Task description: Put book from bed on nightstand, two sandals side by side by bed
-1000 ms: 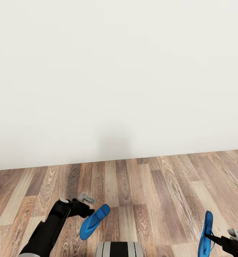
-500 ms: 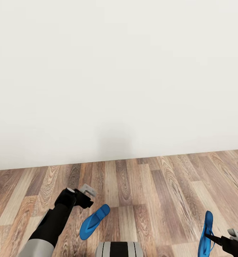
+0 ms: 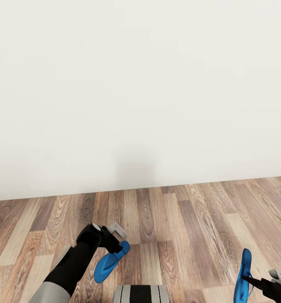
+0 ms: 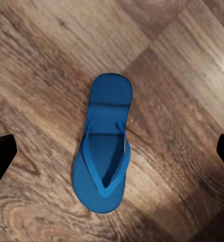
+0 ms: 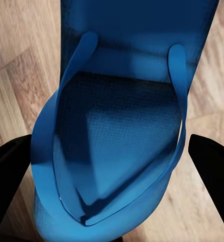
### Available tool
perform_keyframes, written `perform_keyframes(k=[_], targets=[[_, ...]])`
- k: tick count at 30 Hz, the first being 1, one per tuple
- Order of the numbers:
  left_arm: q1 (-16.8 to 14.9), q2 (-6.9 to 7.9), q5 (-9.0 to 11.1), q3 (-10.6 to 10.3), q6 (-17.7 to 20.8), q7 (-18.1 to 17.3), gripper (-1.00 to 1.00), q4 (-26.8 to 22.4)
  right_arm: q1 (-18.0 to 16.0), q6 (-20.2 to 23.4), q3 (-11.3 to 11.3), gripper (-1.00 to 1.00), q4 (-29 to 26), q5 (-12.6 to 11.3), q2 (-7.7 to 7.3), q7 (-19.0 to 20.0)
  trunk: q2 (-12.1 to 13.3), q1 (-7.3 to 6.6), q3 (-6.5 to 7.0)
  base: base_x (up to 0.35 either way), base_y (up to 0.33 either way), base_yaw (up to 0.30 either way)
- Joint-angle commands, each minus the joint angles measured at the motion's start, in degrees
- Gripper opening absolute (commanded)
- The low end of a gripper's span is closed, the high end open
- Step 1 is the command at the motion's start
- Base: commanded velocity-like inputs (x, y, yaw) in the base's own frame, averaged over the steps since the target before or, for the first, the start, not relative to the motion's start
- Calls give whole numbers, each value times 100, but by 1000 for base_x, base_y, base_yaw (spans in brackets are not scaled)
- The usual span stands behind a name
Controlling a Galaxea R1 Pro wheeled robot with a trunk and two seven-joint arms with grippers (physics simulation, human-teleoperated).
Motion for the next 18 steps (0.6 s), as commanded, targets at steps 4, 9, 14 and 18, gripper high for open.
perform_keyframes(k=[4,9,14,18], targets=[[-2,2,-57,-33,9,-60,100,77,-2,60,-42,-100,-1,6,1,27,-2,-1,-4,0,0,0],[-2,18,-54,-29,9,-61,100,103,-2,60,-42,-100,-1,6,1,29,-3,2,-26,0,0,0],[-2,31,-56,-19,6,-62,100,106,-2,61,-42,-100,-1,6,2,34,-10,14,-137,0,0,0],[-2,39,-56,-16,1,-62,100,106,-2,73,-42,-100,-4,0,1,66,-15,25,-226,0,0,0]])
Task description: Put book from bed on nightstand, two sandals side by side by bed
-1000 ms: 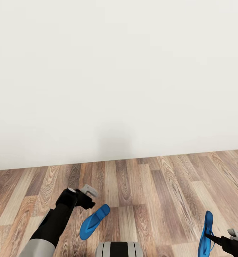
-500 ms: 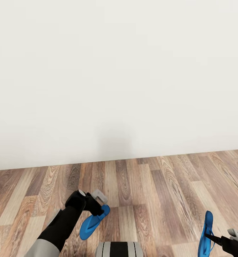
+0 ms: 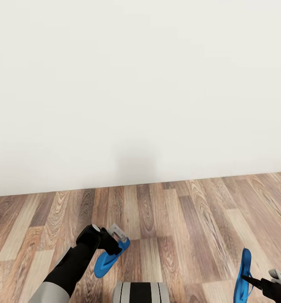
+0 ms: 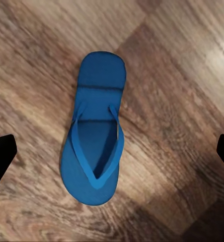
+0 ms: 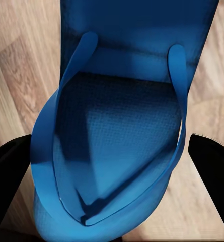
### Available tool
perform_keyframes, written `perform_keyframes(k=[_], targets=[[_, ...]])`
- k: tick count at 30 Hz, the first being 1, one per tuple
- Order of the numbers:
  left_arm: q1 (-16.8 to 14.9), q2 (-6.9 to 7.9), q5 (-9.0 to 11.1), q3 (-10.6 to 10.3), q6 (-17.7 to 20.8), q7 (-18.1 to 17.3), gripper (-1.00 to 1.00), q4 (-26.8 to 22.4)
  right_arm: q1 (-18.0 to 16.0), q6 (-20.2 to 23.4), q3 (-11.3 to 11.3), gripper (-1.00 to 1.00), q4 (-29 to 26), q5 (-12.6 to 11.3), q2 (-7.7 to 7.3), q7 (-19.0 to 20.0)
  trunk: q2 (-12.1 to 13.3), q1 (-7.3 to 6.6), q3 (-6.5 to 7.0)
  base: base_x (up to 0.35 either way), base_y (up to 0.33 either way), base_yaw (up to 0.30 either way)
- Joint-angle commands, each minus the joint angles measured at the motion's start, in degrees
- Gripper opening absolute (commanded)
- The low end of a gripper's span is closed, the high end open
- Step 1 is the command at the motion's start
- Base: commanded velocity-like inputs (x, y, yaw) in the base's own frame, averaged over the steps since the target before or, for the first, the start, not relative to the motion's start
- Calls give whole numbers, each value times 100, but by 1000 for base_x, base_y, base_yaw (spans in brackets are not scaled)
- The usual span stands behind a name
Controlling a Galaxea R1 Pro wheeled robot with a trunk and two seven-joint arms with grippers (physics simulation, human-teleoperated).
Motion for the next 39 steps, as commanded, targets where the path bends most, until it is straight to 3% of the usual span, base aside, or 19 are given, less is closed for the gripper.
perform_keyframes(k=[1,5,7,10,13,16,18,21,29,39], targets=[[-2,-1,-59,2,11,-53,100,-7,-2,75,-46,-100,-8,-3,-2,33,-3,1,-27,0,0,0],[-2,-1,-59,1,15,-53,100,-7,-2,183,-62,-100,-60,-13,-27,51,-3,1,-27,0,0,0],[-2,-7,-59,0,17,-53,100,-7,-5,492,-66,-100,-130,-18,-35,49,-3,1,-27,0,0,0],[-2,-18,-59,-5,18,-53,100,-7,-15,1473,-70,-100,-563,-22,-42,48,-3,1,-27,0,0,0],[-2,-24,-66,-6,23,-53,100,-7,-18,2925,-89,-100,-1730,-27,-42,47,-3,1,-27,0,0,0],[-2,-25,-67,-6,26,-53,100,-7,-19,3527,-233,-100,-2429,-31,-42,47,-3,1,-27,0,0,0],[-2,-24,-68,-3,27,-53,100,-7,-19,3792,-468,-100,-2767,-29,-42,46,-3,1,-27,0,0,0],[-2,-19,-68,-4,27,-53,100,-7,-19,3927,-667,-100,-2947,-26,-40,41,-3,1,-27,0,0,0],[-2,-12,-76,0,35,-45,100,-7,-19,3973,-737,-100,-3027,-25,-40,39,-3,1,-27,0,0,0],[-2,-1,-77,1,32,-38,100,-7,-19,3969,-740,-100,-3030,-8,-24,21,-17,27,-249,0,0,0]])
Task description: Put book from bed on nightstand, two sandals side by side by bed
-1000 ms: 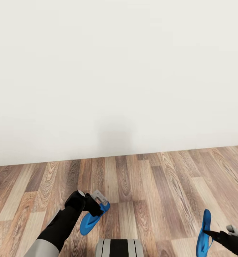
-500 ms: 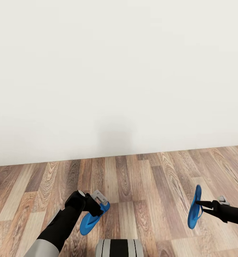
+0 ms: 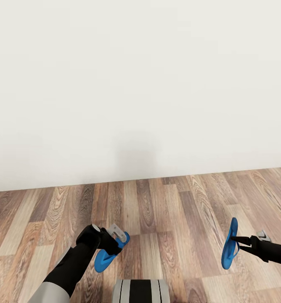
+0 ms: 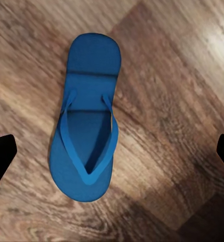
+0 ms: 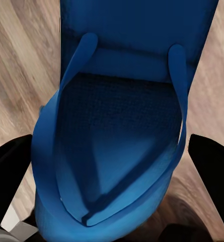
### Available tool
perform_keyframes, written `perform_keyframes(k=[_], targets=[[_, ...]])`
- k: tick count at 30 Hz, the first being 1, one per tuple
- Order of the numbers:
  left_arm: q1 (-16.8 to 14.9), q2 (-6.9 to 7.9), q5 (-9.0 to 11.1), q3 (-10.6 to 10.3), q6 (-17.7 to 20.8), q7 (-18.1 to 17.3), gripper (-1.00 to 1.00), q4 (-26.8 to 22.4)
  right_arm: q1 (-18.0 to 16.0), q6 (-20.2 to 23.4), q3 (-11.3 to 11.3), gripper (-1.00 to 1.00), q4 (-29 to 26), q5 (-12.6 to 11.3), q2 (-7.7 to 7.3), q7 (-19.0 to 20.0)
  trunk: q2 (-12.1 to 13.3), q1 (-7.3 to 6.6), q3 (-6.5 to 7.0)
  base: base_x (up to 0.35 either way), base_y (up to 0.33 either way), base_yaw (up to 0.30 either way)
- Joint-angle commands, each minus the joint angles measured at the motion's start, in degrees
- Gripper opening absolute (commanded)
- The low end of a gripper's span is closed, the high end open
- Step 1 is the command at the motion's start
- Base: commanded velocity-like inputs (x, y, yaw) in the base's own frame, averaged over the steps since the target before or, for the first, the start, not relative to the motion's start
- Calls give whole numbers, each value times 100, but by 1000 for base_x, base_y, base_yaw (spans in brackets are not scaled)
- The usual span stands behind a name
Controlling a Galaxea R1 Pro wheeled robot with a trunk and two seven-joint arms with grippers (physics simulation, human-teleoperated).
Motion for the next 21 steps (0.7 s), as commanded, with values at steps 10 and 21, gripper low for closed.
perform_keyframes(k=[10,21], targets=[[-2,7,-60,10,7,-51,100,-8,-3,24,-8,-100,0,-5,0,8,-7,9,-93,0,0,0],[-2,9,-60,15,6,-42,100,-8,-3,24,-8,-100,0,-5,0,8,-22,37,-337,0,0,0]])
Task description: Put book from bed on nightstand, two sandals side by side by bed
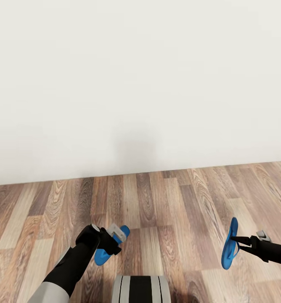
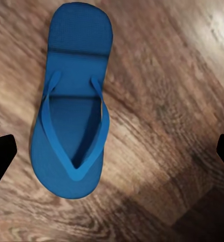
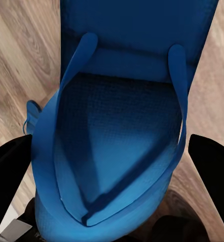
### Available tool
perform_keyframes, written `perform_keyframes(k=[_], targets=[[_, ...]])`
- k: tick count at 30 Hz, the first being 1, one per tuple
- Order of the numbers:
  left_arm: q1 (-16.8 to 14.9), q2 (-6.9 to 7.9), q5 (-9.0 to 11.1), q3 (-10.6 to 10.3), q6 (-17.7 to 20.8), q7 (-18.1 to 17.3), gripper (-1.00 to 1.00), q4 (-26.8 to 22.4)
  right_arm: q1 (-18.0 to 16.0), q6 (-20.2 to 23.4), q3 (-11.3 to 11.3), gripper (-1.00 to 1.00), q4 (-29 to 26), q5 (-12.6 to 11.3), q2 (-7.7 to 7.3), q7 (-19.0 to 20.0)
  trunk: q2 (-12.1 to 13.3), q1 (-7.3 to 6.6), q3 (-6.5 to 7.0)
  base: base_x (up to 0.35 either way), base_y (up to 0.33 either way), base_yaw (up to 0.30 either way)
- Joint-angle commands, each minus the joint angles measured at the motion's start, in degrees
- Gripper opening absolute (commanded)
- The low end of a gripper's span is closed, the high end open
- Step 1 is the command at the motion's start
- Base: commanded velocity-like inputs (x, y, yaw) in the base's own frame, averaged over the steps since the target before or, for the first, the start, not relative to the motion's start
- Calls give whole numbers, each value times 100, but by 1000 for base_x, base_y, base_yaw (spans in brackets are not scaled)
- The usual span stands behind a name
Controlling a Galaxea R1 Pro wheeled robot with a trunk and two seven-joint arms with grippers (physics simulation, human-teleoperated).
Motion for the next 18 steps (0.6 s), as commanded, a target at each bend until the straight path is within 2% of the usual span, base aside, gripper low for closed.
perform_keyframes(k=[1,8,12,15,18], targets=[[-2,-2,-60,3,11,-53,100,-8,-3,27,-8,-100,0,-5,0,17,-3,1,-27,0,0,0],[-2,52,-67,94,4,34,100,-12,-3,27,-6,-100,-8,3,0,17,-4,4,-49,0,0,0],[-2,73,-68,196,3,390,100,-9,-3,27,-5,-100,-8,3,0,17,-4,4,-49,0,0,0],[-2,67,-62,226,9,801,100,-8,-3,27,-4,-100,-8,4,0,17,-4,4,-49,0,0,0],[-2,61,-59,232,10,894,100,-8,-3,27,-6,-100,-8,3,2,17,-4,4,-49,0,0,0]])
